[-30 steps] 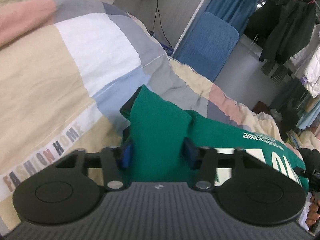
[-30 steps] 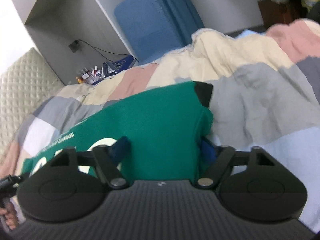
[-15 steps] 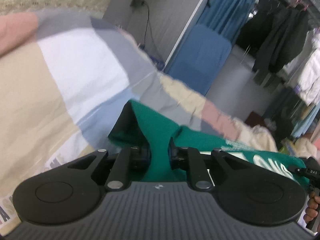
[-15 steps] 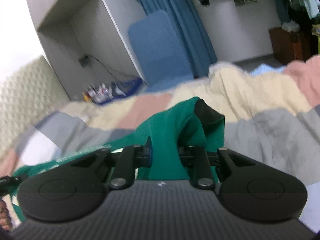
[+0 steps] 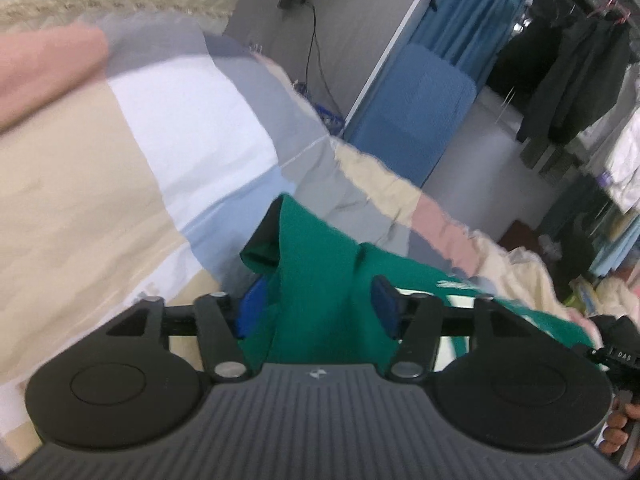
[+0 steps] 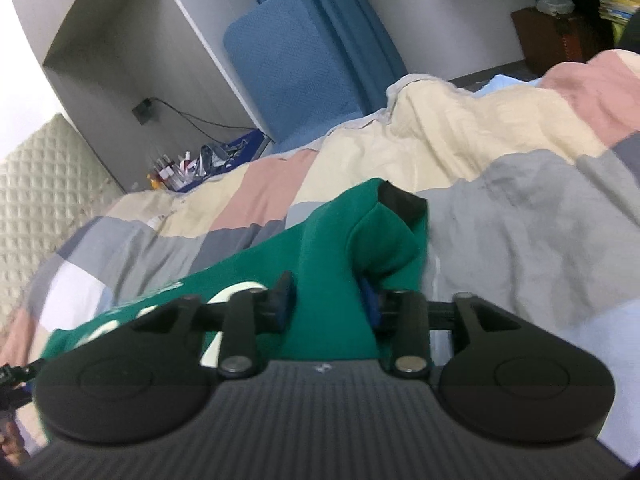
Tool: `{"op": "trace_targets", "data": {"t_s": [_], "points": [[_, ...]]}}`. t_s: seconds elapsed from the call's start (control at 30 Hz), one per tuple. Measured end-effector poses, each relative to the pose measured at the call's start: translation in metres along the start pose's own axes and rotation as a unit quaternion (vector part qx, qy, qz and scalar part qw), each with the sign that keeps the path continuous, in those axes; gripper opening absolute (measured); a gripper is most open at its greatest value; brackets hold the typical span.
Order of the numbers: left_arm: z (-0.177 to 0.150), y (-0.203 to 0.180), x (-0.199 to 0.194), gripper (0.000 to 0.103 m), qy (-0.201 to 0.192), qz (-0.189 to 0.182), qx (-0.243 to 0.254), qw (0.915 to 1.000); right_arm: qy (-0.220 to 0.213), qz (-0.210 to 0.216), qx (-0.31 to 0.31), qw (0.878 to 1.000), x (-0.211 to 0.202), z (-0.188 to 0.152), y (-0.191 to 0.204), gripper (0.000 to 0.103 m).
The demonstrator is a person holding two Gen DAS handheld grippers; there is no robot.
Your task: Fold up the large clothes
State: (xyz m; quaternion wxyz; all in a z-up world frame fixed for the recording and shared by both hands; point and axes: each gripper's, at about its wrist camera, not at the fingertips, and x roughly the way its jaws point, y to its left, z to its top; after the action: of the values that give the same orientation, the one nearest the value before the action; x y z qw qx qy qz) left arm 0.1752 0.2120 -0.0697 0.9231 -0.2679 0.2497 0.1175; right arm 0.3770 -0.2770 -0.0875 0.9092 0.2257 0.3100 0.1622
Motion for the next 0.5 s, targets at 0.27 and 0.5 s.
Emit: {"op": "trace_targets", "data": {"t_s": [0.27, 0.5], "points": [[-0.019, 0.001, -0.064, 0.078, 0.023, -0.048, -0.139, 0.9889, -0.016, 0.017, 0.036, 0.999, -0.070, -0.007, 0.011, 0.072], [-0.069, 0.005, -0.056, 0.089, 0.101, -0.081, -0.236, 0.9631, 0.004, 0.053, 0.148, 0.988, -0.091, -0.037, 0.006, 0.088]]}}
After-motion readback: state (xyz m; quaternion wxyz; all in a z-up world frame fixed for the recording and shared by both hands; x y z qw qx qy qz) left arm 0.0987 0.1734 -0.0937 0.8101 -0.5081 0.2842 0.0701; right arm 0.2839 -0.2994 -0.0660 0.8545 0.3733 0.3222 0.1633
